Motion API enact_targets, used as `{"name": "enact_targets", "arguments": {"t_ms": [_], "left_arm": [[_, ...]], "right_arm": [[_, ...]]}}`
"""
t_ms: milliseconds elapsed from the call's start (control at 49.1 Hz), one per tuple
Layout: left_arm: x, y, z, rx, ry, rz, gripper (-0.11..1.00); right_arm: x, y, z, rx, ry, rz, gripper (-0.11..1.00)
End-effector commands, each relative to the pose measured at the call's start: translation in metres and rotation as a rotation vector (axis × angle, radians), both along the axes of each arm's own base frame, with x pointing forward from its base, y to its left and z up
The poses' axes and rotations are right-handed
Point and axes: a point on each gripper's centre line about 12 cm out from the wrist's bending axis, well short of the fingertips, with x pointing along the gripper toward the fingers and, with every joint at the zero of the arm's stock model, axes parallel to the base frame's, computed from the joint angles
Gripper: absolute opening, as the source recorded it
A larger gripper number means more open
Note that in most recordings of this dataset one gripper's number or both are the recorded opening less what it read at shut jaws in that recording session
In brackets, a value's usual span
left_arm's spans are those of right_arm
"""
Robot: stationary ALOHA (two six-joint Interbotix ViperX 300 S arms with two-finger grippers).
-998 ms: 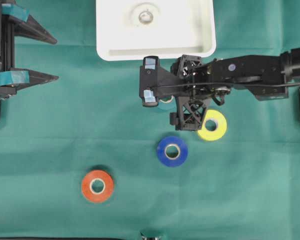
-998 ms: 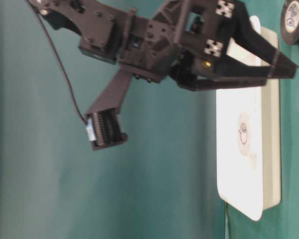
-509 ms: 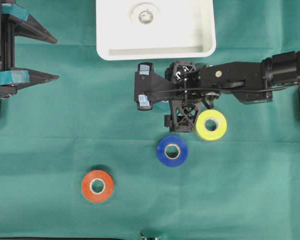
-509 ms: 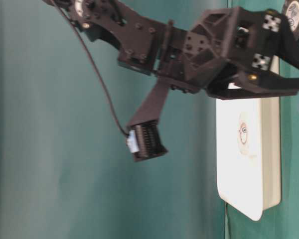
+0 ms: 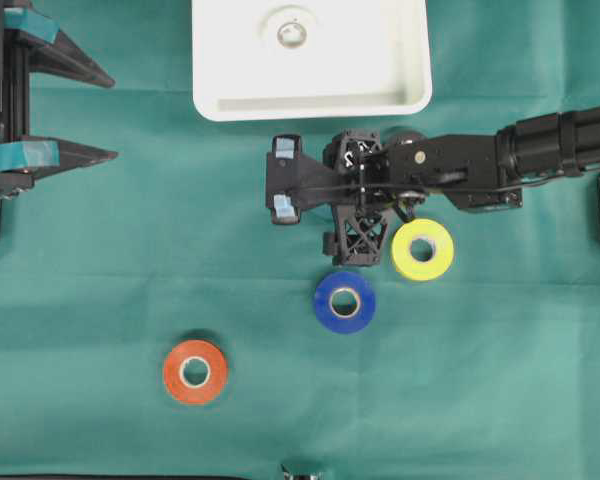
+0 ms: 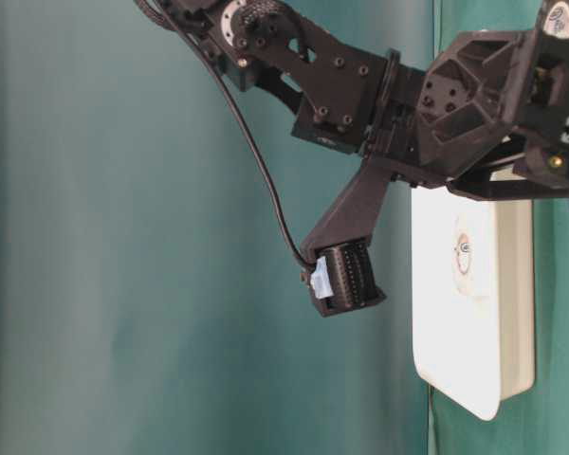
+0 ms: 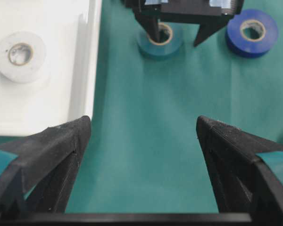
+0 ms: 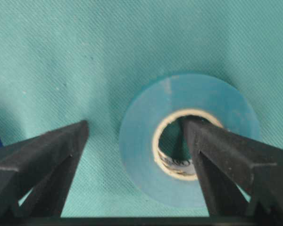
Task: Pick up the tape from a random location and place it into the white case.
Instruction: 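Close the right gripper on the teal tape roll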
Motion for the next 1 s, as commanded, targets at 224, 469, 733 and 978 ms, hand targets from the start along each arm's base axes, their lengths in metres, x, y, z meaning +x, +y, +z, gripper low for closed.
{"name": "enact_targets", "arguments": {"t_ms": [224, 469, 733, 978], "left_arm": [[0.001, 0.004, 0.005, 0.0, -0.019, 0.016, 0.9], [0.0, 0.004, 0.005, 0.0, -0.02, 0.018, 0.9], [0.001, 0.004, 0.004, -0.007, -0.019, 0.022, 0.9], [0.001, 0.004, 0.005, -0.015, -0.02, 0.027, 0.9]], "right_arm": [[-0.001, -0.004, 0.007, -0.006, -0.001, -0.004, 0.7], [-0.005, -0.01, 0.023, -0.019, -0.009, -0.006, 0.36], [-0.004, -0.011, 0.024, -0.02, -0.012, -0.008, 0.28], [-0.003, -0.011, 0.025, -0.02, -0.018, -0.008, 0.28]]}}
